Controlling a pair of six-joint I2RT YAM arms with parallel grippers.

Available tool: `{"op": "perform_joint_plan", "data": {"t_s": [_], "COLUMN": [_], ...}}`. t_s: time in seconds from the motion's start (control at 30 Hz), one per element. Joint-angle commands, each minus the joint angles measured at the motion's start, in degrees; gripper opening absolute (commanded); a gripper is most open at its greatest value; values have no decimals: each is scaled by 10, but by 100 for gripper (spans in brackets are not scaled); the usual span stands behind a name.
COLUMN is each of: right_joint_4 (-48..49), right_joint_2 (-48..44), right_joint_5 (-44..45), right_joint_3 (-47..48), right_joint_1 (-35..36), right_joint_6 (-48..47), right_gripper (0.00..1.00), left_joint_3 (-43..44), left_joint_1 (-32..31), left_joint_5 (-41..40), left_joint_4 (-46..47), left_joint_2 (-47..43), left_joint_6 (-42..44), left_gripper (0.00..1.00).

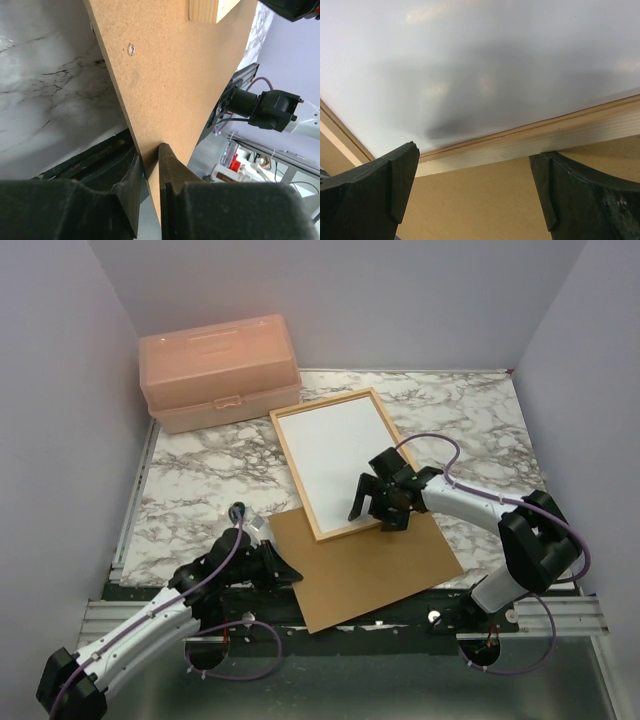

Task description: Put the photo into the frame

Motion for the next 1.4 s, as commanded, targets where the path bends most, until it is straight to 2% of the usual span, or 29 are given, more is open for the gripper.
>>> {"op": "perform_joint_plan", "data": {"t_s": [0.0,0.13,0.27,0.6,1.37], "right_joint_4": [86,71,59,29,3], "right_joint_2": [11,7,2,3,-6], "right_joint_5": [8,4,1,6,7], "right_joint_3": [26,40,50,75,79], "right_joint_1": [-21,-50,-73,-99,-108], "right_joint_6": [-20,-34,-47,-68,-81], "right_gripper": [100,100,100,100,100], "left_joint_3": [34,69,110,262,520], "left_joint_1": [3,3,3,3,3], "left_joint_5": [-47,-56,-64,-102,-134], "left_joint_4": [-133,-200,-244,-364,-533], "left_joint_2": [-80,-123,-124,-68,27], "left_joint_6": [29,40,60,139,229], "left_gripper": [0,0,0,0,0]}}
